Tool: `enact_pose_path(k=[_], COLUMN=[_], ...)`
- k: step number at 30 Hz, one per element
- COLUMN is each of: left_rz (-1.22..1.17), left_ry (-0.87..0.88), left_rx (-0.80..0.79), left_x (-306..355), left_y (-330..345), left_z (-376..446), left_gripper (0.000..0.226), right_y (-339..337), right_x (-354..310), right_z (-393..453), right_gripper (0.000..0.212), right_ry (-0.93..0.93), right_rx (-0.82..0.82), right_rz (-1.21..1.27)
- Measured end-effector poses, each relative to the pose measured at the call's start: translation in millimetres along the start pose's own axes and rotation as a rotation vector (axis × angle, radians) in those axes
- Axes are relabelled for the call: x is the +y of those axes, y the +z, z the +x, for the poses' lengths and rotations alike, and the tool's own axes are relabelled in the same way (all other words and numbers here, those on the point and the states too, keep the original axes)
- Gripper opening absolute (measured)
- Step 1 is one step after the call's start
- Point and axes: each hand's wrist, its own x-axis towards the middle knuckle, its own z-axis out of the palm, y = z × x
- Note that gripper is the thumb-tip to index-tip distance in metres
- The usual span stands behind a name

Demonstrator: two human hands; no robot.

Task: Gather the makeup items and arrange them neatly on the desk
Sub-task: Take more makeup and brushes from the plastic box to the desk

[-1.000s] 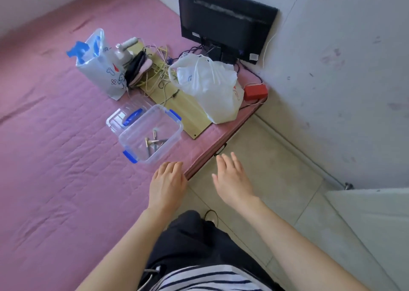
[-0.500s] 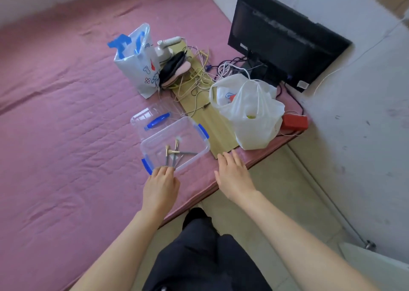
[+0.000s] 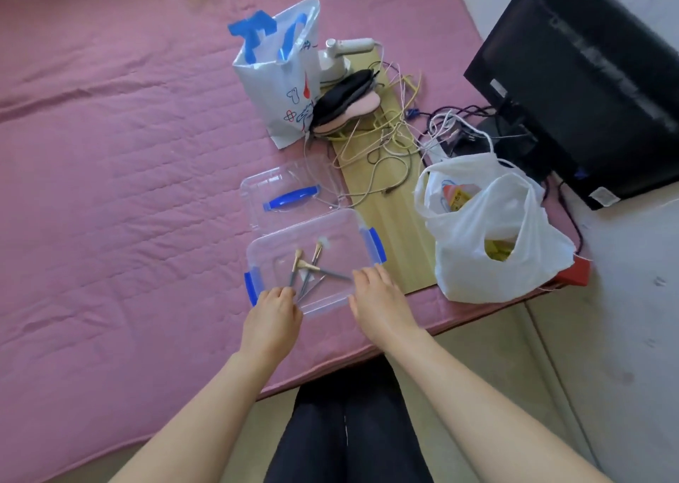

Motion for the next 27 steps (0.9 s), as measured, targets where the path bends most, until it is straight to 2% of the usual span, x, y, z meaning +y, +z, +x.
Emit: enact_pose_path(k=[12,17,23,27], left_rz=[-0.216,-0.292,-0.342,-0.297], left_ry=[-0.277,-0.380,-0.380,-0.395], left_rx=[-0.052,-0.086,-0.060,-0.029], left_x=[-30,-41,-45,-47], left_y=[80,120,149,155], left_z=[111,144,177,189], left_gripper=[0.014,0.027,0.023,0.024], right_y=[79,113,145,153], right_x=[17,17,21,19], right_z=[147,192,221,229], right_gripper=[0.027,0.031,0.027,0.037], right_ry=[-0.077,-0.077,-0.039,-0.064], right_rx=[-0.176,-0.239,-0.277,-0.226], right_rz=[0.009,0.082,0.107,0.076])
